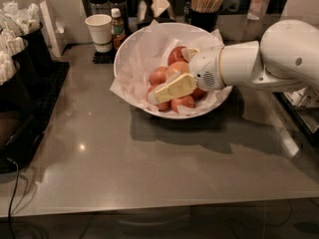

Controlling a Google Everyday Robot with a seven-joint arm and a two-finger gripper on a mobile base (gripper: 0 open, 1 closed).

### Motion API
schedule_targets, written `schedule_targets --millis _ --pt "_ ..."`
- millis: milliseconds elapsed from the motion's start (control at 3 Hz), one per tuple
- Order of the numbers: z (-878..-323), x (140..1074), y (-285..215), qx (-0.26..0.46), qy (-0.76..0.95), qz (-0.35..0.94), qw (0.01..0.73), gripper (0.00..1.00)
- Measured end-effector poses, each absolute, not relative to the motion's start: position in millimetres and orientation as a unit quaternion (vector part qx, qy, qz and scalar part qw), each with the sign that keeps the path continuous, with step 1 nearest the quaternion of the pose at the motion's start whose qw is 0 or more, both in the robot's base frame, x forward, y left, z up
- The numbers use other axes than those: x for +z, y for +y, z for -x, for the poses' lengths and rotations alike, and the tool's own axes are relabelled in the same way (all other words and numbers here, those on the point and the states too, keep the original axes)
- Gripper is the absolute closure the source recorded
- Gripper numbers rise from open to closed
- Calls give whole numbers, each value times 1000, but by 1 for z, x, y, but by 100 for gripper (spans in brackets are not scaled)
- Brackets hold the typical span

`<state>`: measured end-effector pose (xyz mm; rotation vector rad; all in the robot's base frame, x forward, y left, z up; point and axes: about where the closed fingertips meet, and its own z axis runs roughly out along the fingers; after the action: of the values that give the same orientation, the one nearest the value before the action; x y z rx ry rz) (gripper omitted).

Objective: Pick apple from white bowl

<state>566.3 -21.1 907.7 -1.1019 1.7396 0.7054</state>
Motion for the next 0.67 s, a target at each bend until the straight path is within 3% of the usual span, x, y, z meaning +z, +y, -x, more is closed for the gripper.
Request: schedule_targets --millis 667 --pt "-568 909 -23 287 712 449 457 0"
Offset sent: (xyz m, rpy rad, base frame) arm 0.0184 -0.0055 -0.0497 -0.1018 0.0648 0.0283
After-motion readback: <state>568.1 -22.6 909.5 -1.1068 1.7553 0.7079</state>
